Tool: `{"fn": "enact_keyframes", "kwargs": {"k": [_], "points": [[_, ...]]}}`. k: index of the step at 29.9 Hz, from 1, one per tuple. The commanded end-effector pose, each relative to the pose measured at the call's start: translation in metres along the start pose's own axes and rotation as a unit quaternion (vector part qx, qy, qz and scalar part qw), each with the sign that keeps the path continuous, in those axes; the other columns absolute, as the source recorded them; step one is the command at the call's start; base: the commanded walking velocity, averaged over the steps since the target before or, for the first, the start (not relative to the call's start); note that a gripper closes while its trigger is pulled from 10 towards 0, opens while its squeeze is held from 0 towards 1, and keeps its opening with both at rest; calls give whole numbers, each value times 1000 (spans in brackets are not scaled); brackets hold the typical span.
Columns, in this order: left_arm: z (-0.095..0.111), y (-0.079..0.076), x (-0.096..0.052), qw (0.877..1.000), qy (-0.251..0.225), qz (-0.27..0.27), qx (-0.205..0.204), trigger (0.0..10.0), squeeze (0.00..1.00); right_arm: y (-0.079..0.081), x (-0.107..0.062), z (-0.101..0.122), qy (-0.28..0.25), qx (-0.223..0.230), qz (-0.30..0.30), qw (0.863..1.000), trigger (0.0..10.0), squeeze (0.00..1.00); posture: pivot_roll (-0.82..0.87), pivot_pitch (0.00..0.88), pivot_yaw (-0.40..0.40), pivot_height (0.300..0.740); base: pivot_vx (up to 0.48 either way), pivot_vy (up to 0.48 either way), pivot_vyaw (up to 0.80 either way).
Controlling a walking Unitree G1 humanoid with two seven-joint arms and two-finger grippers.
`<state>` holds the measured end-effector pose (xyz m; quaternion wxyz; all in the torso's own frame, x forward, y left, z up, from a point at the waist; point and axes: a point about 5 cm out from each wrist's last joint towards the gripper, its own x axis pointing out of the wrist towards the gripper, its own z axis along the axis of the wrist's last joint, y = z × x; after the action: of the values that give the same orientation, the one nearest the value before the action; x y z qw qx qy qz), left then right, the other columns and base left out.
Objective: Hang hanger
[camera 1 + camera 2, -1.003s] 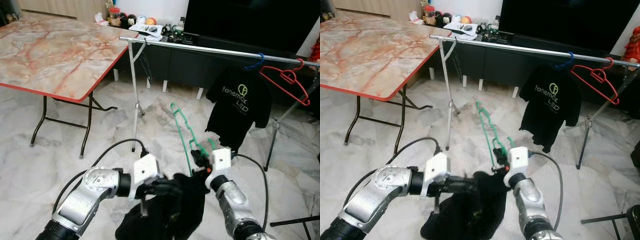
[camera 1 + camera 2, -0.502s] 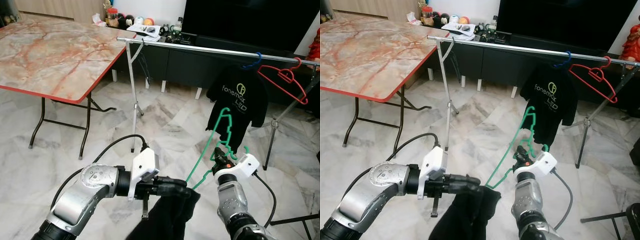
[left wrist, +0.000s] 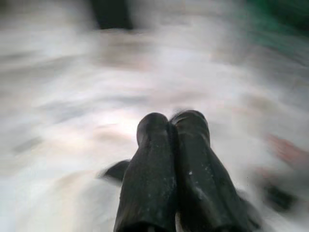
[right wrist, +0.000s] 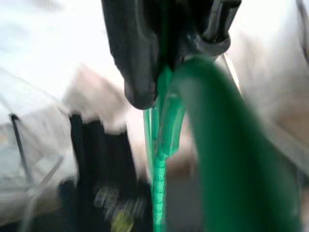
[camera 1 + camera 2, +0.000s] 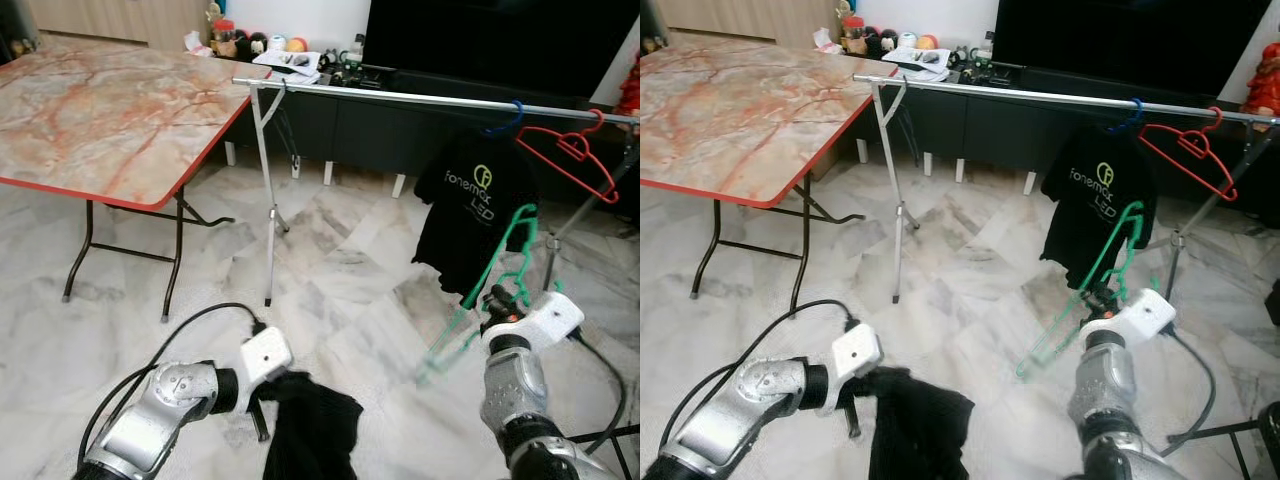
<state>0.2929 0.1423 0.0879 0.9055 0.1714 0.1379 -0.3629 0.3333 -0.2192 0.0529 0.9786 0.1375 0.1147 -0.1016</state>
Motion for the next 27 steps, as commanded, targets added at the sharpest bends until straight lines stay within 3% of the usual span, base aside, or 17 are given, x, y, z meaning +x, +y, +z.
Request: {"fn": "enact_keyframes", "kwargs": {"k": [1,2,6,8,10,14,17,24,27], "points": [[5,19,-4,996,-20,83,2,10000,0,-3,-8,-22,47,-44,0,998,10000,0,136,73,-52,740,0,0,0],[1,28,-10,988,-38,148,-29,10000,0,-12,-16,-37,74,-62,-9,995,10000,0,128,78,-48,740,0,0,0],[-2,36,-19,974,-61,212,-51,10000,0,-22,-25,-52,103,-94,-16,990,10000,0,121,79,-48,740,0,0,0],[-1,42,-33,943,-115,296,-101,10000,0,-32,-40,-75,146,-133,-10,980,10000,0,114,85,-45,740,0,0,0],[-3,41,-46,916,-152,345,-140,10000,0,-41,-56,-96,183,-154,-9,971,10000,0,102,87,-37,740,0,0,0],[-7,35,-59,905,-159,365,-150,10000,0,-52,-74,-114,213,-151,-24,965,10000,0,100,84,-31,740,0,0,0],[-11,33,-70,904,-150,378,-134,10000,0,-61,-90,-130,241,-155,-30,958,10000,0,107,79,-36,740,0,0,0],[-16,31,-76,900,-147,385,-141,10000,0,-64,-102,-141,258,-164,-26,952,10000,0,110,73,-37,740,0,0,0],[-17,22,-77,903,-144,379,-141,10000,0,-67,-108,-146,270,-190,-22,944,10000,0,92,68,-21,740,0,0,0]]}}
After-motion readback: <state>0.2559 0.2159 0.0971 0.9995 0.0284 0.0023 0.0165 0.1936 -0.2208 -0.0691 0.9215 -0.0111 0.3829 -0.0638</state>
